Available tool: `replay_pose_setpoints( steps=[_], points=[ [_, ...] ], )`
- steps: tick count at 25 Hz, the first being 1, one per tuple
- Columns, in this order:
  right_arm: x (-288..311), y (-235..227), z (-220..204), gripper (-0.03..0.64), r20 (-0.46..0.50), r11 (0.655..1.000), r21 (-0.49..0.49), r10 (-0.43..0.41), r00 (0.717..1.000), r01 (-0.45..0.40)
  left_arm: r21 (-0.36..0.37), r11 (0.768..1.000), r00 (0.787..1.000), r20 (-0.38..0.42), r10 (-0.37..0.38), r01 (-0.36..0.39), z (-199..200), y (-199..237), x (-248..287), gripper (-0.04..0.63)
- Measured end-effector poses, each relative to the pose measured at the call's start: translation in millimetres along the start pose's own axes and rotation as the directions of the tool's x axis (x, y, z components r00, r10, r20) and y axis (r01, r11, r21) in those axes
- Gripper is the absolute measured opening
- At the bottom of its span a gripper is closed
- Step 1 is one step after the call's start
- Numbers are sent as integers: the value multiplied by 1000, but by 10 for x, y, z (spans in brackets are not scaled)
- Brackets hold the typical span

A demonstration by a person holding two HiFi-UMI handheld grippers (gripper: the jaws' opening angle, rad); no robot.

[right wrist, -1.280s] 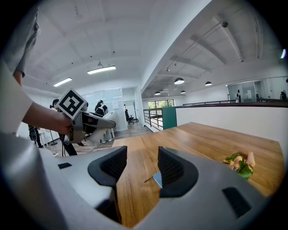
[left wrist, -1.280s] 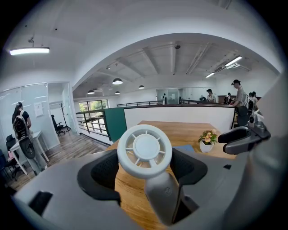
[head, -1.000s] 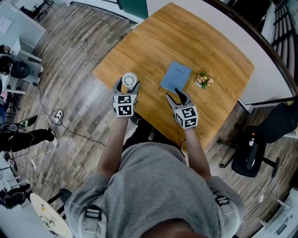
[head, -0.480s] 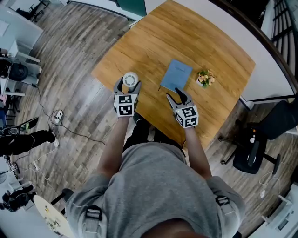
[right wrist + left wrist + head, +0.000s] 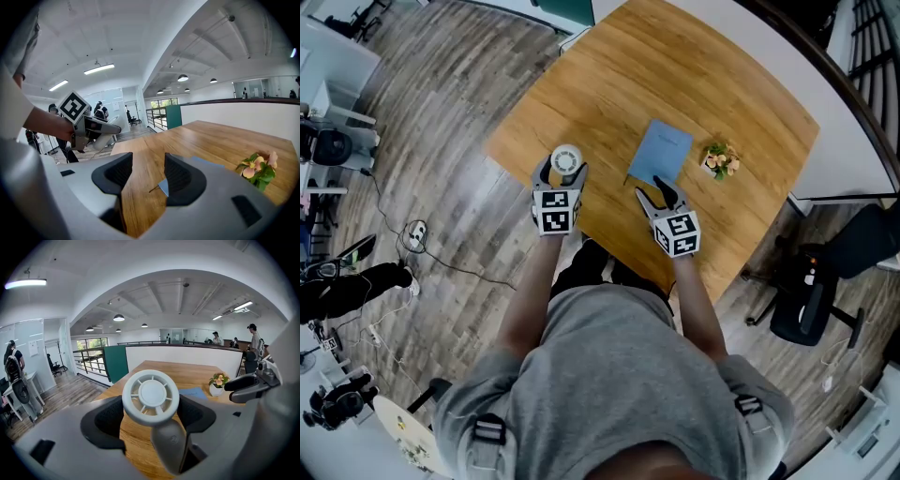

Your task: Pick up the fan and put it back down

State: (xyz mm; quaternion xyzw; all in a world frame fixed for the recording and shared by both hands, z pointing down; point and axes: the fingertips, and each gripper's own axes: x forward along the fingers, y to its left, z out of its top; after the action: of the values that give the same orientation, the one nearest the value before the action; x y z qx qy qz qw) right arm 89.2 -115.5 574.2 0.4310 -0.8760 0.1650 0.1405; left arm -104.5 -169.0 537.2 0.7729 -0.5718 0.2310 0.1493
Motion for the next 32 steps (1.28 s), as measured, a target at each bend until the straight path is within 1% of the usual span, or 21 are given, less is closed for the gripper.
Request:
replay_pose_setpoints(
  steps=[4,12,18,28,32],
  points=[
    [115,-34,73,221,-8,1000,-6,-2,1000,2,-19,1000,1000,-16,-10,10,-24,62,145,371],
    [283,-78,-30,221,-65,1000,0,-7,998,7,-34,998,996,-74,-46,44,-248,88,427,371],
    [377,-117,-193,221,-112,1000,16,-16,994,18,-43,997,989,-129,-76,71,-468,79,645,371],
    [546,-144,-382,222,-181,999,18,-31,983,35,-42,991,974,-187,-130,124,-720,129,949,371],
    [565,-153,-440,222,-195,998,32,-44,980,51,-44,988,965,-212,-152,146,-835,117,1041,371]
  ],
)
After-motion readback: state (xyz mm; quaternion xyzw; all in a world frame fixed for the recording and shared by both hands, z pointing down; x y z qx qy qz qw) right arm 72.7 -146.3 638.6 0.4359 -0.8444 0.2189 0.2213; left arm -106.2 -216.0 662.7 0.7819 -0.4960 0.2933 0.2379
